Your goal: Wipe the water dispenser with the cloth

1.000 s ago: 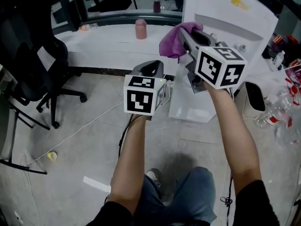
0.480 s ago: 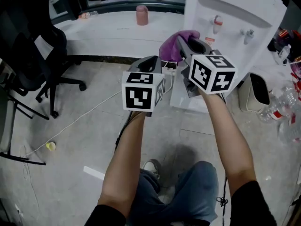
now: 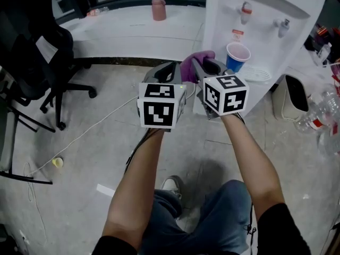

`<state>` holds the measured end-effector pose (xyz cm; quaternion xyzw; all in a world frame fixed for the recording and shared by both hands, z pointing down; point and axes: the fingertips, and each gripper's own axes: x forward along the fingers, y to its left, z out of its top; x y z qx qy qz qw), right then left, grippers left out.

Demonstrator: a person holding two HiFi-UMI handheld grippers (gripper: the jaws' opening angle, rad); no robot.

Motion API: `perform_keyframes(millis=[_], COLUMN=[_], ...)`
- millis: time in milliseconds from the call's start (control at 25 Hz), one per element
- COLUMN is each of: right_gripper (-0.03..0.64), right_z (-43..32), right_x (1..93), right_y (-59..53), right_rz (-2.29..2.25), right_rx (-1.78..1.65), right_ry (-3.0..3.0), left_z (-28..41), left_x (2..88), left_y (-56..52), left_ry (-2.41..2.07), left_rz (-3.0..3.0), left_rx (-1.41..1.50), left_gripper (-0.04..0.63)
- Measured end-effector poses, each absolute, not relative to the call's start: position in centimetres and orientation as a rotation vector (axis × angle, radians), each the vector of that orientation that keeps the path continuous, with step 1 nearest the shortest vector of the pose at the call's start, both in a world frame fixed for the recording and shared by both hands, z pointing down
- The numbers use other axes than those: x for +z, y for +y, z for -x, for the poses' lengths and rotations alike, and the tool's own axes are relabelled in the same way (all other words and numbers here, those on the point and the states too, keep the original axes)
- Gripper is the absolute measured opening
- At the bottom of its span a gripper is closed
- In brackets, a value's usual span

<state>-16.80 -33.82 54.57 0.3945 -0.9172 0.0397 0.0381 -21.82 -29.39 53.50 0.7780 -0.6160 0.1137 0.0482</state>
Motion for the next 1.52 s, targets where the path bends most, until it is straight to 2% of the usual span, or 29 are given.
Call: perform_keyframes(millis=[440, 720, 1520], right_gripper=[0.032, 0.032, 0.032], right_z=[16.4, 14.5, -0.8], right_x=[62.2, 64.0, 63.5], right_y=[-33.0, -33.0, -32.6], right_rz=[-1.21, -1.274, -1.552], right_rx=[0.207, 0.253, 0.214], right_ry=[-2.759, -2.727, -2.54], left_z=[20.3, 20.0, 10.2], left_x=[56.6, 57.0, 59.9], left_y=[-29.6, -29.9, -30.8], left_ry=[-1.795, -1.787, -1.577], left_rz=[-2.336, -2.354, -2.518], left_rx=[0.34, 0.374, 0.506], left_gripper=[0.025, 0.026, 0.026])
